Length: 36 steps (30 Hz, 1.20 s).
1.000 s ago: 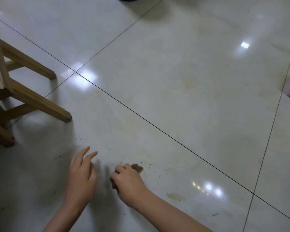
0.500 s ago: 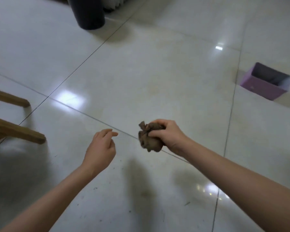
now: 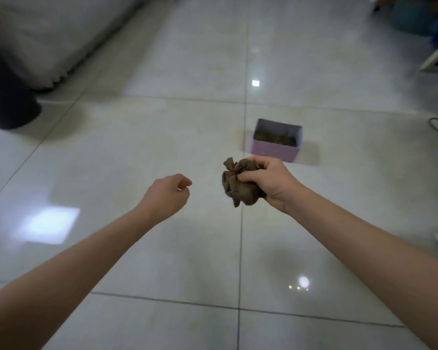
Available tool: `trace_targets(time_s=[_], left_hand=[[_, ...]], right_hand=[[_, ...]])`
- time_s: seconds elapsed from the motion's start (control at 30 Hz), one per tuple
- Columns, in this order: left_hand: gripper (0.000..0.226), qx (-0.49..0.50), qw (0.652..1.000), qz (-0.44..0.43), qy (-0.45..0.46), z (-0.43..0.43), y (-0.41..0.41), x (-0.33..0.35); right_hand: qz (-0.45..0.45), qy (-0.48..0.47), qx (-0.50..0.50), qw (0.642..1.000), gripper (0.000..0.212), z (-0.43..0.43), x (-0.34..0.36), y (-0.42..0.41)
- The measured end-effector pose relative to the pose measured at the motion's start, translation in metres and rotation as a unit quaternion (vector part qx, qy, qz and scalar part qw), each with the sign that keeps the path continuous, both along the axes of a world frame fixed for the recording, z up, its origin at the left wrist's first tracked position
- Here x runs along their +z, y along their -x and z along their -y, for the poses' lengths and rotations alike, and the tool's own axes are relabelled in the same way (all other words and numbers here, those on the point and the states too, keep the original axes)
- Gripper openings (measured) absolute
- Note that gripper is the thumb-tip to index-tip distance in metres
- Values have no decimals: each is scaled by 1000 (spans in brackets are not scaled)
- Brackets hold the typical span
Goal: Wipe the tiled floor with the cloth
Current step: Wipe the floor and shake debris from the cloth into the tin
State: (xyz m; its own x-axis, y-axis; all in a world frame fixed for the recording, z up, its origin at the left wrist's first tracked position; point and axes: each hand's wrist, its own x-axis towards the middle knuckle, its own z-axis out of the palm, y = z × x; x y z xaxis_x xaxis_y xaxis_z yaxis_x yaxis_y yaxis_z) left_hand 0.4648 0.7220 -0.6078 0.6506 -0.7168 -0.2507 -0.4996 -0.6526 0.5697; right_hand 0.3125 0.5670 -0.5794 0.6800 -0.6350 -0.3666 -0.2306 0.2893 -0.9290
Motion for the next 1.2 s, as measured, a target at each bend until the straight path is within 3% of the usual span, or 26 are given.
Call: trace_targets(time_s=[0.37, 0.57, 0.77, 0.93, 1.1, 1.2], left_hand=[[25, -19, 998, -61, 4, 105, 4, 105], [22, -47, 996, -76, -15, 170, -21, 98], [20, -104, 987, -121, 18, 291, -41, 51], [18, -108, 937, -312, 113, 352, -51, 10], [28, -101, 904, -397, 122, 365, -67, -19], [24, -86, 864, -483, 113, 375, -77, -35]], right_hand=[[0, 15, -78, 997, 22, 126, 107, 38], [-1, 2, -132, 991, 26, 167, 85, 19], [-50, 66, -171, 982, 30, 244, 38, -22], [-91, 97, -198, 971, 26, 283, -13, -67], [-155, 126, -182, 963, 28, 294, -47, -94], [-189, 155, -187, 951, 26, 303, -63, -102]])
